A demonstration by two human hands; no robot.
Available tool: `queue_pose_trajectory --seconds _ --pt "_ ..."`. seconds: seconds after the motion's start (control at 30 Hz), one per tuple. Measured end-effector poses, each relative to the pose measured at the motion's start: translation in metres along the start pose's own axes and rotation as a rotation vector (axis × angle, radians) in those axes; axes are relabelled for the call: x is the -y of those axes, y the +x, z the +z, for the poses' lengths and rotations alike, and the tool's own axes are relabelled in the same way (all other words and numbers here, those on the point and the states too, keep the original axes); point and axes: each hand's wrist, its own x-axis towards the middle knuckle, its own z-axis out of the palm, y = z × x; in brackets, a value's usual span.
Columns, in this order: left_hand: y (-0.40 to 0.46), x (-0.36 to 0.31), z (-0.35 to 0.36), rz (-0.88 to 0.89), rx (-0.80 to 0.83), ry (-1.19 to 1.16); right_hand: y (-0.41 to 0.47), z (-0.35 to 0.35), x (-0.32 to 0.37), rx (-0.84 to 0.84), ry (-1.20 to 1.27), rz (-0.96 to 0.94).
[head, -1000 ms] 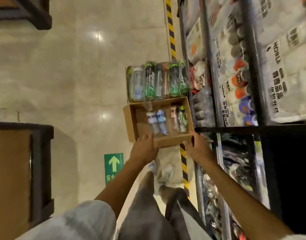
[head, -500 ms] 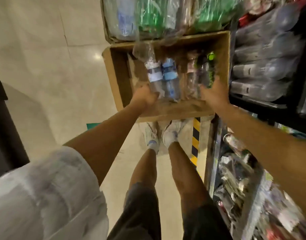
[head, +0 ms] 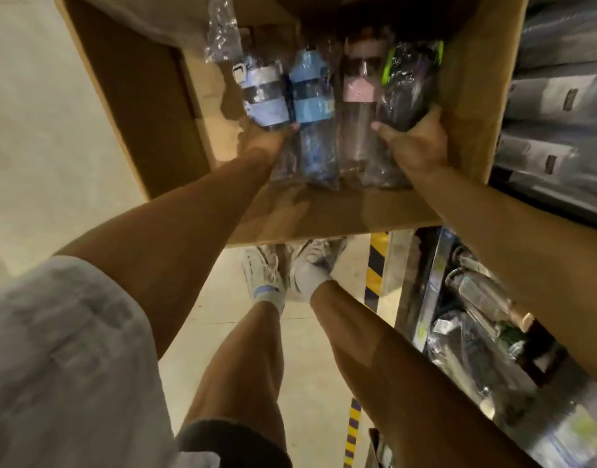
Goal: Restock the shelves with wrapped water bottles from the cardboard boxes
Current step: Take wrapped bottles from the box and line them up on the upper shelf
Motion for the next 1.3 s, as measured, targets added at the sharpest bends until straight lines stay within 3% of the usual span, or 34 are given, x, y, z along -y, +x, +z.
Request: queue_pose_trajectory --seconds 0.2,0.53,0.7,0.83,1.03,1.17,1.3 --pt "0.006 -0.014 0.000 -0.057 -0.051 -0.044 0.028 0.015 0.007 0.002 0.104 -0.005" --pt "-0.056 -0.017 -0.055 -0.070 0.161 -0.020 -0.041 -0.024 0.007 0.127 0.292 0.014" --pt "-0.173 -0.052 -0.090 0.024 0.321 0.015 -0.126 -0.082 0.027 0.157 0.378 -0.031" --pt "-0.290 -0.086 -0.115 0.049 0.361 0.008 -0.217 -0.147 0.046 0.165 0.538 0.008" --pt "-0.458 -0.157 -0.149 0.267 0.371 -0.040 -0.364 -0.260 0.081 0.100 0.813 0.048" --pt "-0.568 -0.211 -0.173 0.477 0.461 0.045 -0.443 -0.336 0.102 0.060 0.910 -0.064" --pt "-0.668 -0.253 -0.194 0.601 0.548 0.044 -0.524 -0.400 0.125 -0.095 1.007 -0.211"
